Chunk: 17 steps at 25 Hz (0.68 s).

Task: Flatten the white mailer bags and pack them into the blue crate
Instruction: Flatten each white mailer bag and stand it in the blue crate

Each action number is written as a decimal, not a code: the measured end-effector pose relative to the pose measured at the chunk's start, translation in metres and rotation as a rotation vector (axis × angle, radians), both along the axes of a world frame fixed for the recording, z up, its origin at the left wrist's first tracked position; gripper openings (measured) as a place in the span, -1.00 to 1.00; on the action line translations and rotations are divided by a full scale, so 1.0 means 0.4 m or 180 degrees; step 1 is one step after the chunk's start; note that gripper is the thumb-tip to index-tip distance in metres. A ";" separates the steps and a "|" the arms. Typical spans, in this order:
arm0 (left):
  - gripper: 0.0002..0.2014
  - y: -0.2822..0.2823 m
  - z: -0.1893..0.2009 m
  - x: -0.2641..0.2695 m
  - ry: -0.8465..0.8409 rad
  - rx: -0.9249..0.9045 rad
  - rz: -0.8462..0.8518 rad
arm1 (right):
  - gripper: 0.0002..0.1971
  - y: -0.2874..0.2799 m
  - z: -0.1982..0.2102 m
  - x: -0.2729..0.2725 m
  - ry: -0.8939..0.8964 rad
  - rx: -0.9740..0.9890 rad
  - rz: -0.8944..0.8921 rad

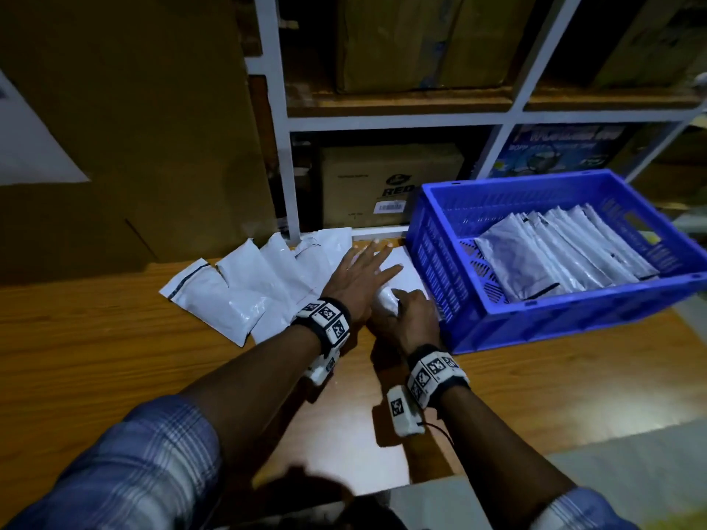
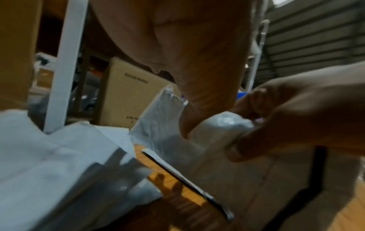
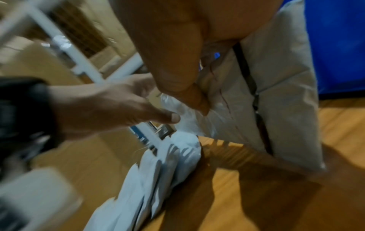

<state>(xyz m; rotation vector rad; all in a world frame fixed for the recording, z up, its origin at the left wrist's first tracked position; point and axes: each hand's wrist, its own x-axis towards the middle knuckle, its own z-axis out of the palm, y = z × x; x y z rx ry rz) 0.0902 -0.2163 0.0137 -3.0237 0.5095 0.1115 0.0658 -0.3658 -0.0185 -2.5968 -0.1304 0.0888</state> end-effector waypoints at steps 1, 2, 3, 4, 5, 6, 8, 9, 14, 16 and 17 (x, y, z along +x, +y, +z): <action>-0.03 0.004 0.013 -0.029 -0.0011 0.0180 -0.0143 | -0.46 -0.004 0.012 -0.045 -0.0128 -0.0213 0.0101; 0.00 0.008 0.022 -0.062 -0.0007 0.0318 -0.0306 | -0.48 -0.008 0.017 -0.090 -0.0290 -0.0467 0.0179; 0.04 0.011 0.026 -0.093 0.0006 0.0400 -0.0438 | -0.47 -0.013 0.024 -0.132 -0.0436 -0.0675 0.0235; 0.07 0.015 0.021 -0.130 0.0032 0.0442 -0.0532 | -0.44 -0.015 0.022 -0.175 -0.0544 -0.0774 0.0283; 0.08 0.019 0.014 -0.160 0.0075 0.0480 -0.0587 | -0.41 -0.016 0.019 -0.210 -0.0579 -0.0806 0.0331; 0.06 0.021 0.005 -0.199 0.0119 0.0534 -0.0616 | -0.38 -0.018 0.012 -0.246 -0.0564 -0.0797 0.0386; -0.04 0.022 -0.016 -0.271 0.0257 0.0591 -0.0515 | -0.37 -0.024 -0.008 -0.302 -0.0532 -0.0871 0.0506; -0.11 0.018 -0.028 -0.313 0.0328 0.0533 -0.0372 | -0.39 -0.028 -0.019 -0.329 -0.0514 -0.0950 0.0589; -0.19 0.001 -0.119 -0.488 0.0324 -0.0005 0.0463 | -0.23 -0.037 -0.082 -0.379 -0.0190 -0.1036 0.1016; -0.16 -0.003 -0.167 -0.538 0.0343 -0.0261 0.0804 | -0.13 -0.038 -0.094 -0.383 0.0061 -0.1068 0.1294; -0.15 -0.010 -0.194 -0.561 0.0400 -0.0437 0.0958 | -0.09 -0.041 -0.099 -0.387 0.0239 -0.1098 0.1420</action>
